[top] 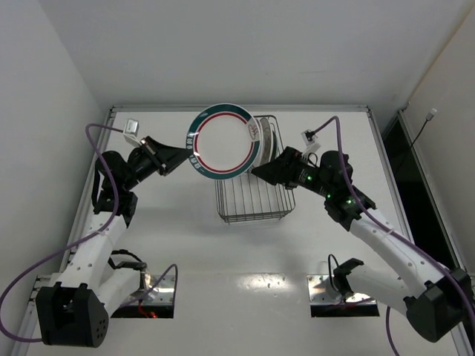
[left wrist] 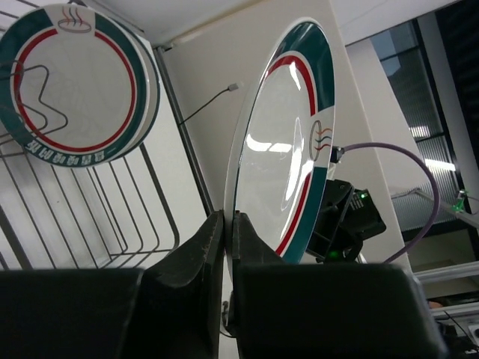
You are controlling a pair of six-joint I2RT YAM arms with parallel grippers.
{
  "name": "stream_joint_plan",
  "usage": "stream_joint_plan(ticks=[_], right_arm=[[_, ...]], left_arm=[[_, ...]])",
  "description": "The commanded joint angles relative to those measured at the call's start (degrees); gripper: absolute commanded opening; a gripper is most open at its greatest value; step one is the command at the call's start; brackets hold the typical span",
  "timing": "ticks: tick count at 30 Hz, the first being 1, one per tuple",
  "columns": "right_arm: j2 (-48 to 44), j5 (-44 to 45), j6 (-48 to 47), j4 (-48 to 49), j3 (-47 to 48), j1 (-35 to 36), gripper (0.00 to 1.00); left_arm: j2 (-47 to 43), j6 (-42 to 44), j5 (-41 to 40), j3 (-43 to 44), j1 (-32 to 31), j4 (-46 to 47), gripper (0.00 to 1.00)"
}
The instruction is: Load the plates into the dish rack
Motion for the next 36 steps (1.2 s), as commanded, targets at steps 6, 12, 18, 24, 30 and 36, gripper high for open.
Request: stream_joint_plan(ticks=[6, 12, 18, 24, 30, 36], right_arm=[[-0.62, -0.48, 3.16, 15.92, -1.52, 1.54, 0.83], [-8.19, 5.15, 1.76, 12.59, -3.45, 1.54, 0.83], [-6.79, 4.53, 1.14, 15.64, -3.98, 0.93, 0.83], [-0.20, 2.60, 1.76, 17.06, -4.51, 1.54, 0.83], [1.38, 2.60, 2.55, 19.79, -6.44, 1.54, 0.83], [5.25, 0.67, 5.01, 26.73, -5.83, 1.54, 0.10]], left_arm=[[-0.65, 5.05, 0.61, 0.00, -2.39, -3.45, 0.00], [0.58, 11.21, 0.08, 3.42, -2.39, -9.10, 0.00], [2.43, 11.21, 0.08, 4.03, -2.39, -8.57, 0.00], [3.48, 10.69, 0.70, 5.18, -3.62, -8.04, 0.00], [4.10, 10.69, 1.23, 7.11, -4.76, -8.04, 0.00], [5.15, 10.16, 1.92, 6.59, -6.61, -7.52, 0.00]])
